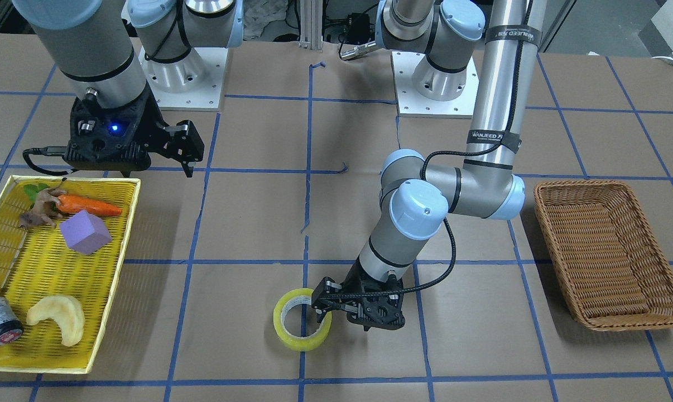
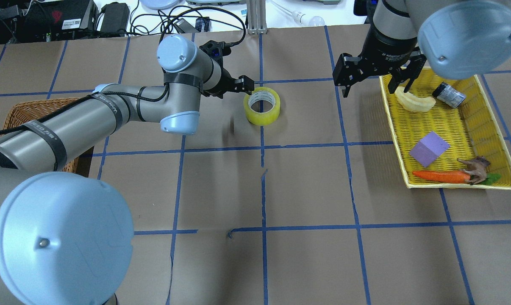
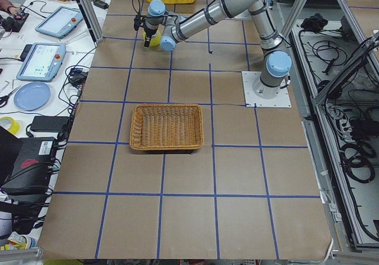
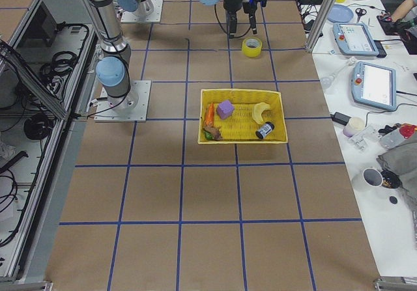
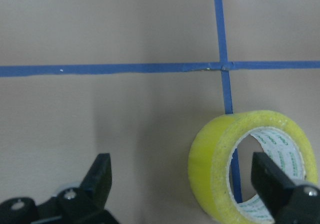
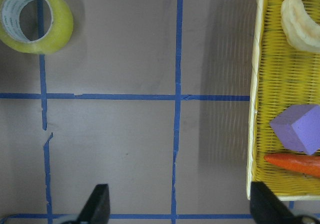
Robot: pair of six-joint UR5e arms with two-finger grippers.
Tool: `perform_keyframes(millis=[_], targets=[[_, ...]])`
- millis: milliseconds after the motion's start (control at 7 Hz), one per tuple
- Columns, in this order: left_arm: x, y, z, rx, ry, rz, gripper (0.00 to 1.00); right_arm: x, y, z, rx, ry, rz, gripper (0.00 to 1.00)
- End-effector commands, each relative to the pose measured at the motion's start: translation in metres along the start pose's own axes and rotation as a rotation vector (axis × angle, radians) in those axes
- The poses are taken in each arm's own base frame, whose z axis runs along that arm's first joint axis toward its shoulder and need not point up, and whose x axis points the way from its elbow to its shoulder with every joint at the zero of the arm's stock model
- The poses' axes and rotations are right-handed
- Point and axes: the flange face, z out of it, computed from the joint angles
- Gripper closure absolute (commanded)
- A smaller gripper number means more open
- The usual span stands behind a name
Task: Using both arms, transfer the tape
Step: 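Lower the left gripper onto the tape roll's rim and close it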
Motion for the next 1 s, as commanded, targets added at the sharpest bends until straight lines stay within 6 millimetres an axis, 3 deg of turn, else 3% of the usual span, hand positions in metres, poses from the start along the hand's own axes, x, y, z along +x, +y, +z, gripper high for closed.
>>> perform_keyframes(millis=[0,143,286,429,571,714,857], targets=[[0.011,0.012,0.021,-0.032,0.001,0.016,0.00,-0.001,0.001,-0.002,0.003,0.002,-0.010,0.00],[0.012,0.015,0.028,-0.042,-0.001,0.020,0.05,0.001,0.000,-0.001,0.002,0.005,-0.007,0.00],[0.012,0.016,0.030,-0.045,0.002,0.019,0.37,0.001,0.000,-0.001,0.003,0.005,-0.008,0.00],[0.012,0.016,0.029,-0.045,0.002,0.021,0.83,-0.001,0.000,0.000,0.002,0.005,-0.011,0.00],[0.013,0.015,0.028,-0.044,0.001,0.024,1.00,-0.002,0.000,-0.001,0.003,-0.001,-0.011,0.00],[0.013,0.013,0.025,-0.040,-0.001,0.026,1.00,-0.002,0.000,-0.001,0.003,-0.002,-0.013,0.00],[0.020,-0.001,0.007,-0.015,0.000,0.031,1.00,0.000,-0.001,0.000,0.003,-0.004,-0.010,0.00]])
